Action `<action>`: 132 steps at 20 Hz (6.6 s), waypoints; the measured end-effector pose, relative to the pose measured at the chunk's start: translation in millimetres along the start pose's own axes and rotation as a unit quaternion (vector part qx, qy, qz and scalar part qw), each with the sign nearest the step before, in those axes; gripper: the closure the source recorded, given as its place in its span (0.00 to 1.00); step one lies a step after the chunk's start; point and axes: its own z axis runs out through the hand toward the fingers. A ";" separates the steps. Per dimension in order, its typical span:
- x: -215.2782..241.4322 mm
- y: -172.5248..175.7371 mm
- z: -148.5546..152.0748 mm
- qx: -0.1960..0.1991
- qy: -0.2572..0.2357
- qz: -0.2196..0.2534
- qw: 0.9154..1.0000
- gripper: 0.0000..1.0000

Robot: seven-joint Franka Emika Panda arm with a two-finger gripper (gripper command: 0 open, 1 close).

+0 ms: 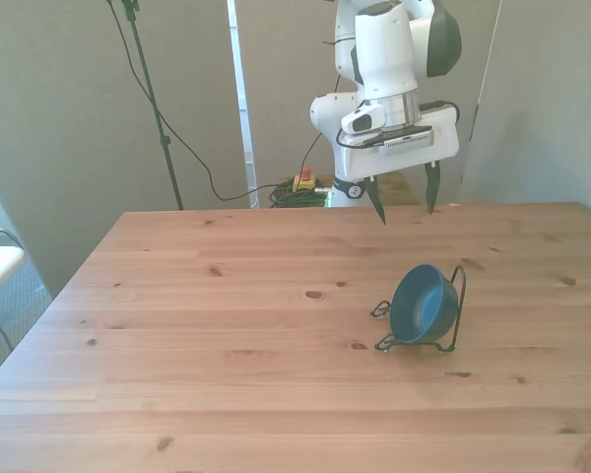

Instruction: Unload the bowl

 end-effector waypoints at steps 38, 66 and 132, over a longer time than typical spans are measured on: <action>121.9 -57.4 64.2 0.069 -0.053 -0.174 0.981 0.00; 135.3 -53.6 71.6 0.105 -0.111 -0.207 0.966 1.00; 2.6 61.9 70.0 -0.162 -0.047 -0.167 0.972 0.00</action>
